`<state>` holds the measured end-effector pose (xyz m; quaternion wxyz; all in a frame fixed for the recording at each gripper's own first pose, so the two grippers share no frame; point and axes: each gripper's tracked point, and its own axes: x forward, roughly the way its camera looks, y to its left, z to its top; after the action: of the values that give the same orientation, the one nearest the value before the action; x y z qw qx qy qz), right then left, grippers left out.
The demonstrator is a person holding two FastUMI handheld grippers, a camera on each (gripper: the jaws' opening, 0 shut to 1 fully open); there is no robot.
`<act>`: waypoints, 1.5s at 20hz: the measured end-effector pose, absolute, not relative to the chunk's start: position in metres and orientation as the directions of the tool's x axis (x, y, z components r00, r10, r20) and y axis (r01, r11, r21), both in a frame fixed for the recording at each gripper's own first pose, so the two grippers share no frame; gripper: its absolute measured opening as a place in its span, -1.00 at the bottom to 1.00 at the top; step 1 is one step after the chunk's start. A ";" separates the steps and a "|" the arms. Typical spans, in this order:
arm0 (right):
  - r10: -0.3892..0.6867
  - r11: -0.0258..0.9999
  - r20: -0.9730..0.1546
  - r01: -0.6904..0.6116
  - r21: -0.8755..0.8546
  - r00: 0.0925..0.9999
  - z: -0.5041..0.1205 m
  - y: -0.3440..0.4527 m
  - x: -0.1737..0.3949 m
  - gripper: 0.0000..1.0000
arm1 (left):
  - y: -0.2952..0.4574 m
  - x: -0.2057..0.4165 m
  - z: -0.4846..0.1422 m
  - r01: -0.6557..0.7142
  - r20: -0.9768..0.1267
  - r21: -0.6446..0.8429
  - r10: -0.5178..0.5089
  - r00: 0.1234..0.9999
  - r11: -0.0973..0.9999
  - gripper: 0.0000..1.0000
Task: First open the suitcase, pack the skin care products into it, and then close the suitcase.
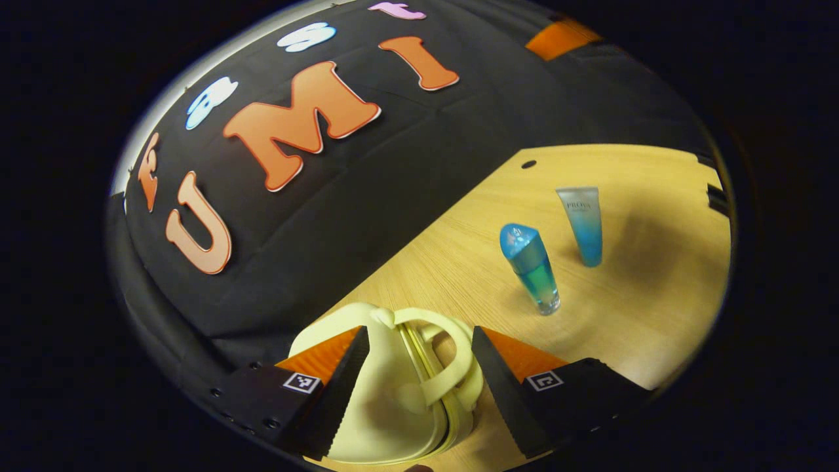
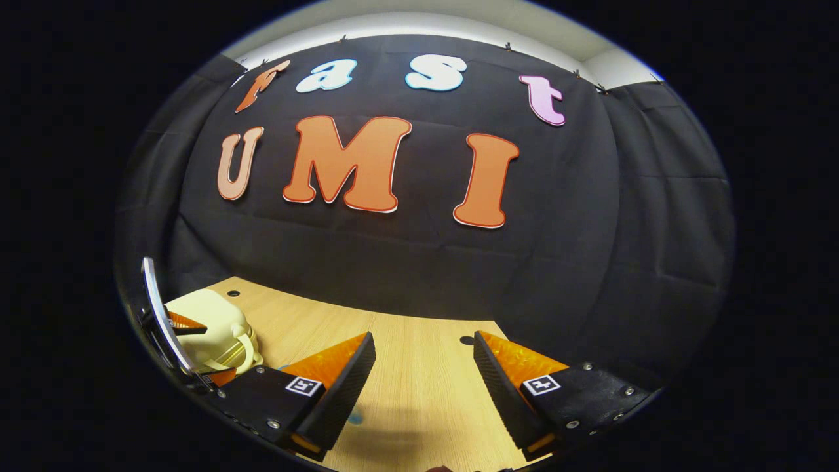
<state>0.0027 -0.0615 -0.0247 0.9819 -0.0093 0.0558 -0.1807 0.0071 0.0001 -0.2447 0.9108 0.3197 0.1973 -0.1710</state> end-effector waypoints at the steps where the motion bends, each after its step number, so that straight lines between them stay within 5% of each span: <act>1: -0.358 0.934 -0.106 0.355 -0.041 0.928 -0.024 -0.062 0.002 0.92 | 0.000 0.007 -0.249 0.445 -0.473 0.522 -0.187 0.861 0.728 0.96; 11: -0.337 0.941 -0.100 0.334 -0.045 0.936 -0.024 -0.053 0.005 0.91 | 0.012 0.007 -0.280 0.469 -0.497 0.688 -0.111 0.861 0.553 0.90; 16: -0.334 0.942 -0.094 0.331 -0.047 0.938 -0.024 -0.053 0.005 0.91 | 0.011 0.010 -0.286 0.471 -0.492 0.752 -0.083 0.867 0.461 0.27; 17: -0.332 0.943 -0.095 0.329 -0.047 0.938 -0.025 -0.054 0.005 0.92 | 0.008 0.012 -0.289 0.479 -0.495 0.757 -0.089 0.864 0.445 0.05; 19: -0.332 0.943 -0.097 0.329 -0.051 0.938 -0.027 -0.056 0.004 0.92 | 0.003 0.002 -0.279 0.459 -0.469 0.774 -0.093 0.878 0.436 -0.70; 20: -0.334 0.942 -0.098 0.330 -0.053 0.938 -0.027 -0.057 0.004 0.92 | 0.002 0.008 -0.281 0.453 -0.460 0.767 -0.102 0.882 0.454 -0.86; 30: -0.300 0.954 -0.106 0.296 -0.051 0.948 -0.027 -0.040 0.023 0.92 | 0.059 0.020 -0.181 0.304 -0.357 0.612 -0.088 0.930 0.730 -0.97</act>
<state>0.0227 -0.0403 -0.0270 0.9868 -0.0172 0.0563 -0.1509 0.0204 0.0591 -0.1810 0.9173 0.3515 0.1535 -0.1069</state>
